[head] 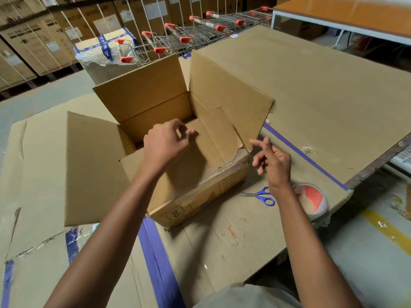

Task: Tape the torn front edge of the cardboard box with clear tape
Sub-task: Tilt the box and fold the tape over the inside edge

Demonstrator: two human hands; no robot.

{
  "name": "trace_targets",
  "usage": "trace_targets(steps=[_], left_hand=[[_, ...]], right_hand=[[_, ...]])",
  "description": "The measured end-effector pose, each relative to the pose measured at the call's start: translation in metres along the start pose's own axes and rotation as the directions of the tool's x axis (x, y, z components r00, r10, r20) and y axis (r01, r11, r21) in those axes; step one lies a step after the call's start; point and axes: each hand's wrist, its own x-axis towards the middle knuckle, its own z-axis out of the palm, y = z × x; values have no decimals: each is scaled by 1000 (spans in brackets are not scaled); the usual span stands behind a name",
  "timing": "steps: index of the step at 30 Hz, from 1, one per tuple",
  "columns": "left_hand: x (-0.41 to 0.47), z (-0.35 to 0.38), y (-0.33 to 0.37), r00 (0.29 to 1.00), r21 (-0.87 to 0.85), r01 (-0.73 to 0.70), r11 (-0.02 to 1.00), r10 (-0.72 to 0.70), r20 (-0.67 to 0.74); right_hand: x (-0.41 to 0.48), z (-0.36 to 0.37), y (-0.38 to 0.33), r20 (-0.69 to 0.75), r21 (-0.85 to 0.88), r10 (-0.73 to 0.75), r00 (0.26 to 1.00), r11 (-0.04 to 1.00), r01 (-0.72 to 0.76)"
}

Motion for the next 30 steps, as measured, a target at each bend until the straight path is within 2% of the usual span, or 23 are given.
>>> trace_targets(steps=[2, 4, 6, 9, 11, 13, 15, 16, 17, 19, 21, 22, 23, 24, 25, 26, 27, 28, 29, 30], left_hand=[[-2, 14, -9, 1000, 184, 16, 983, -20, 20], [-2, 27, -26, 987, 246, 119, 962, -143, 81], [-3, 37, -45, 937, 310, 219, 925, -288, 198], [-12, 45, -60, 803, 306, 300, 903, -413, 430], [-14, 49, -63, 786, 272, 337, 902, -428, 446], [-14, 43, -59, 848, 260, 334, 906, -409, 338], [-15, 29, -50, 941, 185, 302, 935, -323, 99], [-17, 21, -44, 963, 121, 267, 956, -263, -51], [-21, 12, -36, 958, 75, 224, 972, -205, -203], [-34, 2, -27, 889, 99, 119, 988, -62, -454], [-46, 4, -28, 827, 167, 53, 985, 51, -559], [-48, 7, -30, 845, 181, 46, 982, 59, -531], [-45, 10, -34, 896, 188, 68, 980, 23, -444], [-39, 13, -39, 954, 206, 118, 971, -54, -294], [-32, 18, -46, 982, 249, 176, 952, -152, -114], [-26, 21, -51, 963, 312, 219, 925, -257, 85], [-22, 22, -54, 905, 357, 238, 903, -340, 257], [-20, 23, -57, 848, 374, 245, 895, -384, 365], [-19, 25, -59, 825, 372, 246, 895, -395, 405], [-19, 26, -59, 839, 359, 247, 900, -384, 386]], right_hand=[[1, 1, -2, -47, 39, -3, 999, 999, 5], [0, -2, -2, -50, 22, 3, 999, 1000, -2], [-2, -5, -1, -52, 3, 18, 999, 1000, -18], [-5, -10, 1, -67, -6, 39, 997, 999, -40], [-5, -9, 0, -78, -5, 46, 996, 999, -46], [-5, -6, 0, -78, -20, 38, 996, 999, -40], [-6, -4, 1, -79, -27, 22, 997, 999, -24], [-6, -3, 2, -82, -25, 13, 997, 1000, -15], [-6, -3, 3, -88, -23, 4, 996, 1000, -6], [-7, -3, 5, -116, -27, -18, 993, 1000, 15], [-7, -4, 7, -146, -20, -23, 989, 1000, 20], [-7, -4, 7, -155, -15, -19, 988, 1000, 16], [-7, -4, 8, -157, -17, -12, 988, 1000, 9], [-7, -3, 9, -153, -24, -4, 988, 1000, 0], [-7, -2, 11, -144, -37, 2, 990, 999, -7], [-8, 0, 13, -131, -51, 6, 991, 999, -13], [-10, 2, 15, -116, -69, 7, 993, 997, -15], [-11, 4, 16, -101, -90, 1, 995, 996, -10], [-13, 5, 17, -86, -114, -13, 996, 993, 3], [-13, 5, 18, -69, -144, -31, 997, 989, 21]])
